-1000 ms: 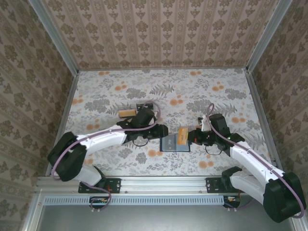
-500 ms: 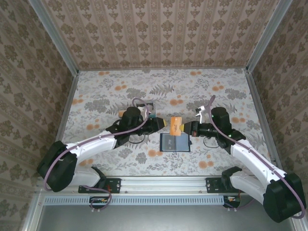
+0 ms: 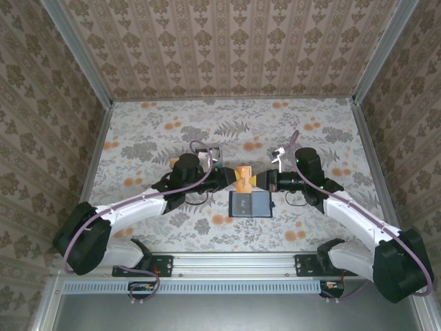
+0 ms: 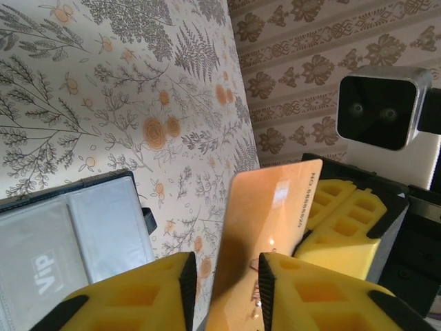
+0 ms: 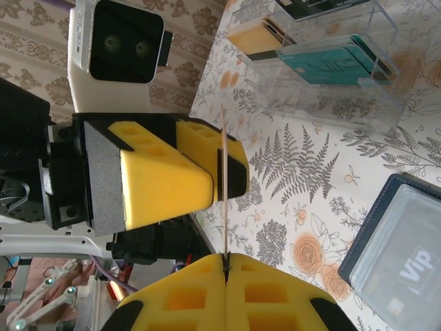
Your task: Take the credit cards out of the card holder
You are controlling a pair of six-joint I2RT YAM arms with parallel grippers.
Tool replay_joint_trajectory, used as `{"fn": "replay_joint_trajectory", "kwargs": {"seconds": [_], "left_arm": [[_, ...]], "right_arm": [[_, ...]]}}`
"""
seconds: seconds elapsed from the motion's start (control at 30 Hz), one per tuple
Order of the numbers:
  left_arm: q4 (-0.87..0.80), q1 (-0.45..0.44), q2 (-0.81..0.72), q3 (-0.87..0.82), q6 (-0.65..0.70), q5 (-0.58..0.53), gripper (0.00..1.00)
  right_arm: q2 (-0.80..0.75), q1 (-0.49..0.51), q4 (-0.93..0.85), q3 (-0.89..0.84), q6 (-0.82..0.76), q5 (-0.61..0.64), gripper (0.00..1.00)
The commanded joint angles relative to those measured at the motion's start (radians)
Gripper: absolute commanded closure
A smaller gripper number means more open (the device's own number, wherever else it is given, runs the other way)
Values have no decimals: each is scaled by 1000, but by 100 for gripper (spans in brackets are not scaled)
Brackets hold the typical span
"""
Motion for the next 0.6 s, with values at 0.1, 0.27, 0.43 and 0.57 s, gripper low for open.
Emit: {"fn": "replay_joint_trajectory", "kwargs": {"seconds": [0.1, 0.27, 0.43, 0.57], "left_arm": [[37, -5, -48, -12, 4, 33, 82], [8, -5, -79, -11, 18, 30, 96], [-68, -4, -117, 8, 50, 15, 100], [-148, 5, -152, 19, 92, 2, 100]], "right_arm": [[16, 7, 17, 27, -2, -40, 100], [28, 6, 2, 27, -15, -26, 99], [53, 7, -34, 39, -31, -19, 61], [50, 6, -108, 57, -62, 36, 18]]}}
